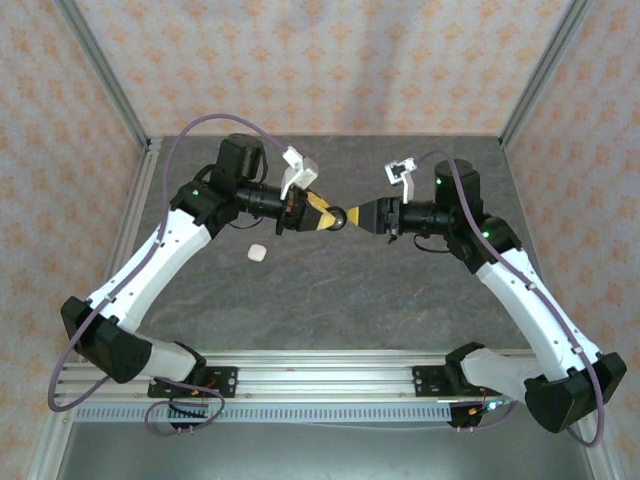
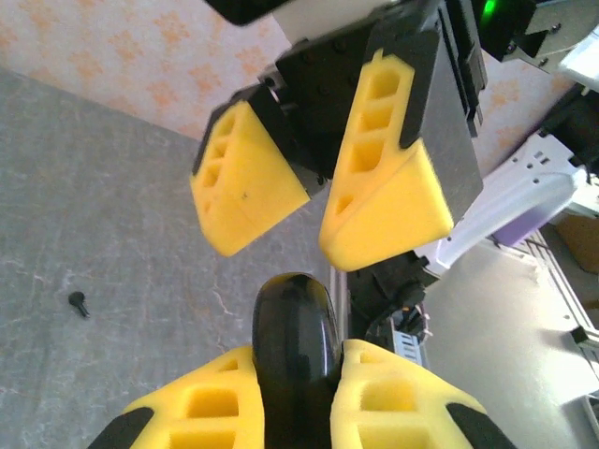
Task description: Insert wireless bluetooth earbuds into charging case
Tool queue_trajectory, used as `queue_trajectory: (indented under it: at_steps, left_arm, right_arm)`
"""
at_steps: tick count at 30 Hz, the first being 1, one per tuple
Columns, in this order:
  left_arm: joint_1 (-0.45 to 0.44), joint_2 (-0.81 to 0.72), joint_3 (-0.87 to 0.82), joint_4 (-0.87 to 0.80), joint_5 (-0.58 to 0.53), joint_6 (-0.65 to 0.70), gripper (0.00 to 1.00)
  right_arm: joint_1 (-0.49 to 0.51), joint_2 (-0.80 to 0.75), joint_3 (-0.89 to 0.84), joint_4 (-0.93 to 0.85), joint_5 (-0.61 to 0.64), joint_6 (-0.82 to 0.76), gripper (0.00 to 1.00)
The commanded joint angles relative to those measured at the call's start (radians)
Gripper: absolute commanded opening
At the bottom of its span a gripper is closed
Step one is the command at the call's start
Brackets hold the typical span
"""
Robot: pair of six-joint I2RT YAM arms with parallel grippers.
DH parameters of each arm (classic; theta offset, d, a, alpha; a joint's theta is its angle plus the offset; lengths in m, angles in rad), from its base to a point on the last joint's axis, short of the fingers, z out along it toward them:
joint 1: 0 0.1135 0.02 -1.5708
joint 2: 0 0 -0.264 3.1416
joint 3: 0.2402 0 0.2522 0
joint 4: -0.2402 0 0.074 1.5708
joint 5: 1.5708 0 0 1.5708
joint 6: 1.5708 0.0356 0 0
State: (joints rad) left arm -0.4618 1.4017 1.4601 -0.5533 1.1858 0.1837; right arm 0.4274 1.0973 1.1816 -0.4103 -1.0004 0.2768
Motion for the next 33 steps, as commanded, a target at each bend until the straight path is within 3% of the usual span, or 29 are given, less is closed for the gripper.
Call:
queue_trajectory:
  at_steps: [1,9,14,21,29,33]
  left_arm:
    - [0.006,0.012,0.053,-0.083,0.064,0.040,0.00]
    - [0.006,0.041,0.125,-0.142,0.107,0.060,0.00]
    - [0.007,0.069,0.160,-0.176,0.154,0.065,0.00]
    - [0.006,0.086,0.187,-0.186,0.170,0.066,0.00]
    - [0.006,0.113,0.214,-0.188,0.170,0.062,0.00]
    - [0.006,0.121,0.221,-0.187,0.161,0.054,0.00]
  right_arm:
    - [0.022,0.005,0.008,0.106,-0.077,0.003,0.55]
    - [0.045,0.049,0.026,0.140,-0.134,-0.001,0.46]
    - [0.047,0.045,0.013,0.183,-0.137,0.014,0.35]
    - [0.047,0.055,-0.004,0.226,-0.186,0.053,0.33]
    - [0.047,0.067,-0.016,0.275,-0.209,0.111,0.12]
    - [0.047,0.064,-0.029,0.296,-0.178,0.122,0.11]
